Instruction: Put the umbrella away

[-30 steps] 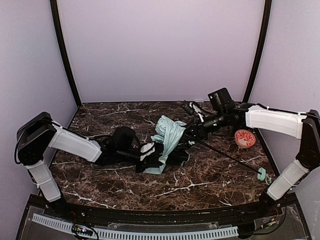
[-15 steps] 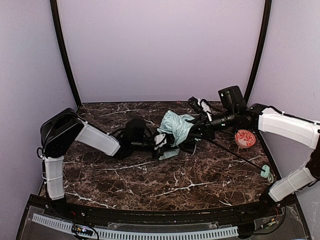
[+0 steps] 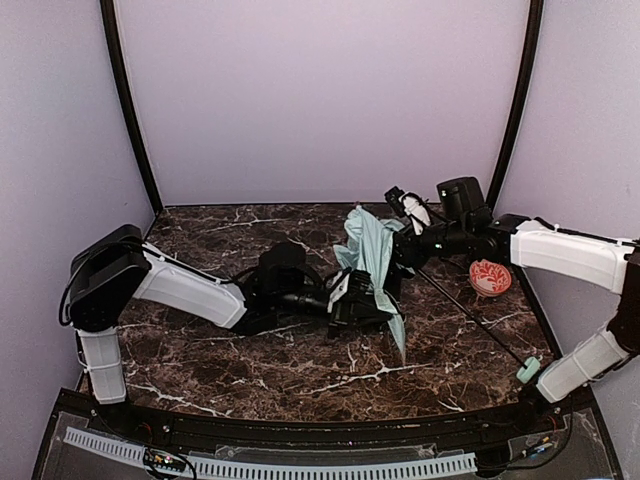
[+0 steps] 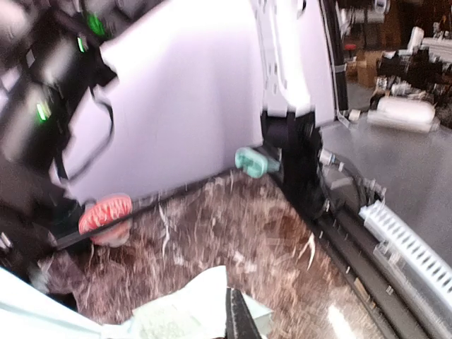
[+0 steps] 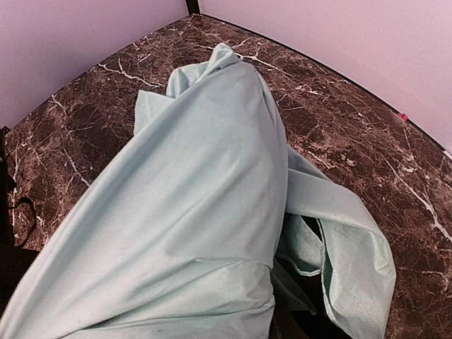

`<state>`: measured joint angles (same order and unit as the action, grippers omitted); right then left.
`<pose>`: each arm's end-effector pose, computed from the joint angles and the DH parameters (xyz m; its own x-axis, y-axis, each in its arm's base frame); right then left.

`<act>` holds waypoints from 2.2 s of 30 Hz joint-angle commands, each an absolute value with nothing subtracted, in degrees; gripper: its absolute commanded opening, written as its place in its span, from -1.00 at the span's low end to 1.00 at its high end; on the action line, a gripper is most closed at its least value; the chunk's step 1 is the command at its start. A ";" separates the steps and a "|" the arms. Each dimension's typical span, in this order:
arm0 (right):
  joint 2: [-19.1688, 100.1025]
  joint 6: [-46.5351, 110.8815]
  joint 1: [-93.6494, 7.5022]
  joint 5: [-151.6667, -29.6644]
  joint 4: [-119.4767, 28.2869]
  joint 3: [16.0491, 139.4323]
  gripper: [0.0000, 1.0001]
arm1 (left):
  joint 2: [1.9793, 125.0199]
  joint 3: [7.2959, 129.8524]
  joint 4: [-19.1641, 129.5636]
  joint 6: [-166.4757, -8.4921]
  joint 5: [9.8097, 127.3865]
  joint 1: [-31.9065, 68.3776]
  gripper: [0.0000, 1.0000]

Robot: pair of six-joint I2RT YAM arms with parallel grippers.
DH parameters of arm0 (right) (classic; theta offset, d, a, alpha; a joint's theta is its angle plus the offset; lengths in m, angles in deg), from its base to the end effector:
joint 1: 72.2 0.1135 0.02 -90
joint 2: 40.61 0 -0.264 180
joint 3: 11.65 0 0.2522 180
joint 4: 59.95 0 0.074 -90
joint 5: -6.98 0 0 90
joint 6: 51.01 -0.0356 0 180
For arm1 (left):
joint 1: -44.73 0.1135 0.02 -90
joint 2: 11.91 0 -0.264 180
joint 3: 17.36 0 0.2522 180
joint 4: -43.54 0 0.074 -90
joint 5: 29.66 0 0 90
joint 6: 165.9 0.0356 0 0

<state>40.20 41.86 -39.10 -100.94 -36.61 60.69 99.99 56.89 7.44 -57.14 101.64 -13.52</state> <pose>0.2612 0.1834 0.2801 -0.4040 -0.3203 -0.8569 -0.7598 0.6391 0.1194 0.2004 -0.3685 0.2017 0.3036 -0.0315 -0.9523 0.9382 -0.1643 0.3046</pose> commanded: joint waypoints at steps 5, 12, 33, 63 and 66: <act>39.72 42.73 -41.53 -93.11 -43.74 61.81 -1.00 | 92.11 57.14 17.05 -61.92 111.63 -14.77 -1.00; 40.68 43.82 -42.67 -93.05 -40.87 63.28 -1.00 | 86.62 56.36 33.46 -55.52 107.57 -14.57 -1.00; 39.08 59.39 -42.46 -108.69 -29.05 66.87 -1.00 | 74.43 58.33 68.59 -41.63 118.60 -3.61 -1.00; 35.49 64.87 -34.32 -114.98 -32.50 62.95 -1.00 | 84.11 56.48 51.76 -36.77 100.24 -9.01 -1.00; 34.64 62.24 -34.32 -107.45 -37.91 60.32 -1.00 | 86.07 58.12 52.05 -38.98 101.69 -10.84 -1.00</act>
